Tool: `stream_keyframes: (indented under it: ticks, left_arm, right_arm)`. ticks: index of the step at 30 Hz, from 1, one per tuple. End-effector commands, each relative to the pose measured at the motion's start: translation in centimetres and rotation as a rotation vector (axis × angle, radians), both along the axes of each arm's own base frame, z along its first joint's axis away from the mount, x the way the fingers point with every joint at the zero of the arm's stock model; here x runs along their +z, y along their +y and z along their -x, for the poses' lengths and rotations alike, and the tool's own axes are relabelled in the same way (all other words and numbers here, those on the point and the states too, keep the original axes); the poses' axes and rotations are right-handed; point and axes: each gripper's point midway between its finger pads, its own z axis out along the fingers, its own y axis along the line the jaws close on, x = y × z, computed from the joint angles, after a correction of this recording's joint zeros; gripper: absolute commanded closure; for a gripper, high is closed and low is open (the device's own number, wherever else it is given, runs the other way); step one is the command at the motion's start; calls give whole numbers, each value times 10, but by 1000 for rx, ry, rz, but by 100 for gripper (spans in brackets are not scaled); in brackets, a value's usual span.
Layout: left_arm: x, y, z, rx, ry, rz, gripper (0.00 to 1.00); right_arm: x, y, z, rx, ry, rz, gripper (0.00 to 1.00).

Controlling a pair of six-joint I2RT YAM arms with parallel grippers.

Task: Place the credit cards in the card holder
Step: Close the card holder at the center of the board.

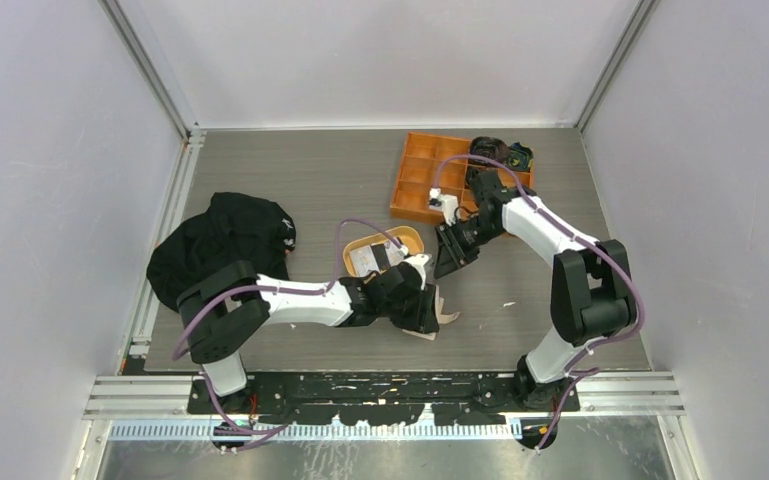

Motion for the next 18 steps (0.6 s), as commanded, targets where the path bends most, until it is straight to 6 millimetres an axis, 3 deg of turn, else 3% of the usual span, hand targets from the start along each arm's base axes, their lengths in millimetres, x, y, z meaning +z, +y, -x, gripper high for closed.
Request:
stream_keyframes:
  ticks: [1, 7, 11, 14, 18]
  left_arm:
    - [-5, -11, 1, -3, 32, 73, 56]
    - [2, -9, 3, 0, 29, 107, 58]
    - [26, -1, 4, 7, -23, 200, 57]
    - [38, 21, 1, 72, -78, 244, 52]
    - [25, 58, -10, 214, -104, 205, 41]
  right_arm:
    - [-8, 19, 22, 79, 80, -56, 74]
    - [-56, 11, 28, 140, 142, 182, 79]
    - [-69, -3, 25, 143, 122, 278, 79]
    - [-68, -4, 26, 160, 113, 279, 79]
    - [-68, -4, 30, 205, 101, 280, 78]
